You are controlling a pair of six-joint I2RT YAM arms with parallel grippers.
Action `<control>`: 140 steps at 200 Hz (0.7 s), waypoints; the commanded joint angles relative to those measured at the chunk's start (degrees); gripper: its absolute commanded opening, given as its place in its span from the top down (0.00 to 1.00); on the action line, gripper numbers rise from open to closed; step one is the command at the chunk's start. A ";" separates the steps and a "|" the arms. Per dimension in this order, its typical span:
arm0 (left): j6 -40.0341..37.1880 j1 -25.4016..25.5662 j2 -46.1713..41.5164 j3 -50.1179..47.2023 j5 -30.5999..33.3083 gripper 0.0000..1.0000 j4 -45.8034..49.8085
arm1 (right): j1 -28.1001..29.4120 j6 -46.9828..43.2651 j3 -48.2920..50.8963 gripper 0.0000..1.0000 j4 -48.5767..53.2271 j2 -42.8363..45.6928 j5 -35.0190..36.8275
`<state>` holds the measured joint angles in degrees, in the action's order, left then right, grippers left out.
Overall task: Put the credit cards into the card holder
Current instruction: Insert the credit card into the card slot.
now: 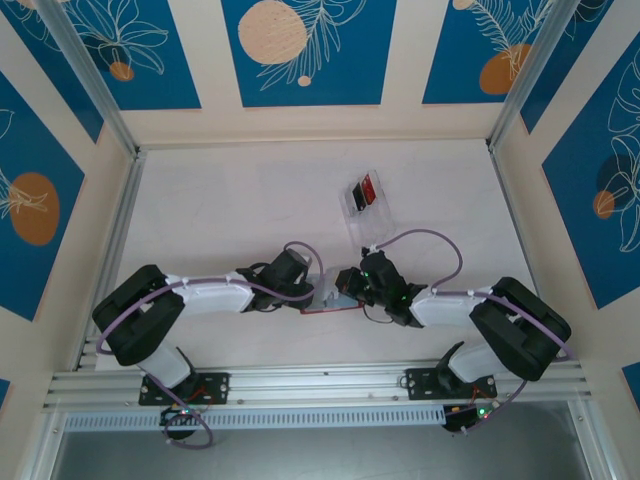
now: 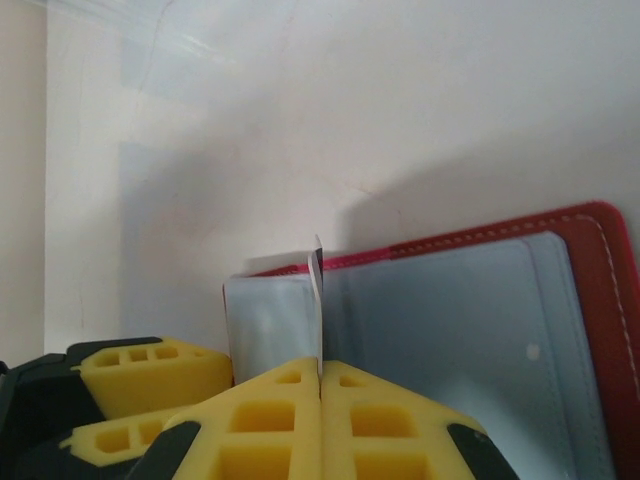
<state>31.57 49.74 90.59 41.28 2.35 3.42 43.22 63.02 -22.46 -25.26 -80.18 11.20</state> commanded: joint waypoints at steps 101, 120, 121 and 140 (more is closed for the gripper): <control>0.60 0.36 2.17 -1.20 -0.68 0.65 2.29 | 4.29 7.21 5.36 1.00 1.64 1.74 7.51; 0.67 0.36 2.23 -1.17 -0.77 0.65 2.20 | 4.94 8.20 6.10 1.00 2.73 2.36 8.59; 0.63 0.36 2.27 -1.14 -0.77 0.65 2.16 | 4.98 8.27 6.11 1.00 2.74 2.43 8.62; 0.68 0.36 2.46 -1.10 -0.86 0.65 2.03 | 5.29 8.80 6.71 1.00 2.85 2.42 8.60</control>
<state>31.57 49.78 90.63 41.28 2.35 3.27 47.88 70.11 -17.80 -27.18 -78.04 16.78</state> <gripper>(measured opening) 0.348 0.063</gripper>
